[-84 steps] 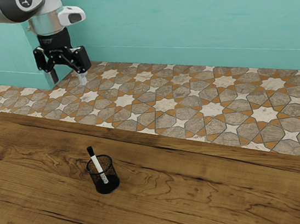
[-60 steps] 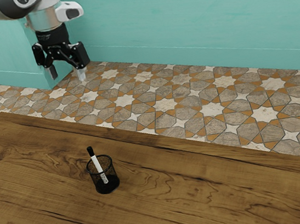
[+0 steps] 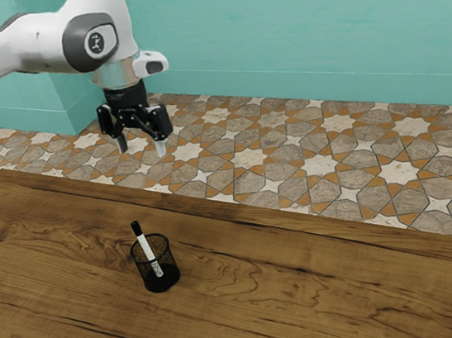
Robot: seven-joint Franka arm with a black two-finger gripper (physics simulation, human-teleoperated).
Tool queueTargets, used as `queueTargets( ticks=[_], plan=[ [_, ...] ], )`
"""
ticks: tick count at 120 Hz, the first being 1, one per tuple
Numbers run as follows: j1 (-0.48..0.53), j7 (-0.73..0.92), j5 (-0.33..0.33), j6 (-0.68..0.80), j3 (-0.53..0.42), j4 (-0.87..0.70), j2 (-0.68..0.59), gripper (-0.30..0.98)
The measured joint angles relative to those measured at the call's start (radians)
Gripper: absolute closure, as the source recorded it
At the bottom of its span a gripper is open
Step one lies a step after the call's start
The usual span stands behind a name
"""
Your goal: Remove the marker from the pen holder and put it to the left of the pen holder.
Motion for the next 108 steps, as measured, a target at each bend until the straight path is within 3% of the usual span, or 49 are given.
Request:
queueTargets(
  ticks=[17, 32, 68, 108],
  plan=[
    [-0.001, 0.003, -0.045, 0.144, 0.0, -0.186, -0.008, 0.0],
    [-0.001, 0.007, -0.097, 0.251, -0.002, -0.257, 0.001, 0.0],
    [0.005, 0.026, -0.236, 0.323, 0.115, -0.366, -0.039, 0.0],
    [0.002, 0.069, -0.258, 0.354, 0.179, -0.487, -0.05, 0.0]
  ],
)
